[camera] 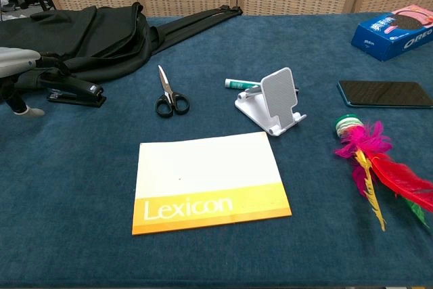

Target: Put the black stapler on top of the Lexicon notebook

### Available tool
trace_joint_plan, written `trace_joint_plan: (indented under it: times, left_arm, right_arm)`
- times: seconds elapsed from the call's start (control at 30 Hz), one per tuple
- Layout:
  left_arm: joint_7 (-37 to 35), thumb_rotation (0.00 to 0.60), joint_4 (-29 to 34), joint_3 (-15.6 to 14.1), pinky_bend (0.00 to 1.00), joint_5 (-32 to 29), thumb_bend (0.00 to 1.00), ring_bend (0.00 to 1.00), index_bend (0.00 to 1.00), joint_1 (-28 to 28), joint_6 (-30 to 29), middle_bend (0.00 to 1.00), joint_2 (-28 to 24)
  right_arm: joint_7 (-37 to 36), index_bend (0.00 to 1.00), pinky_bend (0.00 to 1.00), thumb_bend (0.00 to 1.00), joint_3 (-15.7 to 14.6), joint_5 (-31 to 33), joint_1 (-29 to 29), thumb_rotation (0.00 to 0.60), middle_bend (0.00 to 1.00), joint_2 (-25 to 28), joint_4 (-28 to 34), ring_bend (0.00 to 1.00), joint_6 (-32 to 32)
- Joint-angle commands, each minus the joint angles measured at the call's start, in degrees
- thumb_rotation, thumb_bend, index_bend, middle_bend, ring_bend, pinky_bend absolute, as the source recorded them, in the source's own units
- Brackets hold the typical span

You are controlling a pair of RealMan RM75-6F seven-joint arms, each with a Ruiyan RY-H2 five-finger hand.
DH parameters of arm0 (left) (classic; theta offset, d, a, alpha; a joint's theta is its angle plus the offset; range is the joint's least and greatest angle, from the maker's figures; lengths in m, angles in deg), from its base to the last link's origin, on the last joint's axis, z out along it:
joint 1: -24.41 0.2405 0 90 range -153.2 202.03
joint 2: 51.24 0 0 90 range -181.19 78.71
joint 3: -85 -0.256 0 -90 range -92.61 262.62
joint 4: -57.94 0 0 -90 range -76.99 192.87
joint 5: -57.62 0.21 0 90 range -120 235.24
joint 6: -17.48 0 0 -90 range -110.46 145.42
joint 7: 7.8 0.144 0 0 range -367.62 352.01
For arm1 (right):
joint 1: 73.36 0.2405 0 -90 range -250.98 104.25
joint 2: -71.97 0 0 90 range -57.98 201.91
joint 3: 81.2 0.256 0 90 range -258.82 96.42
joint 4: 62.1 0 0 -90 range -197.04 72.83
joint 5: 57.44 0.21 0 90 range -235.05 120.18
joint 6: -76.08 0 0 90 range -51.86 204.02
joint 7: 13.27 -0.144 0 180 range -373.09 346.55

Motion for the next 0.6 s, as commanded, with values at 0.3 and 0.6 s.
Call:
trace_joint_plan:
  times: [0.3,0.6]
  left_arm:
    - [-3.4,0.6,-0.61,-0.13,0.04,2.21,0.35,0.01,0.23,-0.87,-0.68,0.03,2.22]
    - [-2.59,0.6,-0.66,-1.26,0.1,2.73,0.37,0.1,0.3,-0.66,-2.69,0.09,3.32]
  right_arm:
    - [-0.05,0.07,0.0,0.34,-0.08,0.07,0.12,0.6,0.0,-0.09,-0.16,0.0,0.32]
    - [-0.37,0.07,0.0,0.34,0.07,0.05,-0.05,0.6,0.0,0.16,0.01,0.0,-0.2]
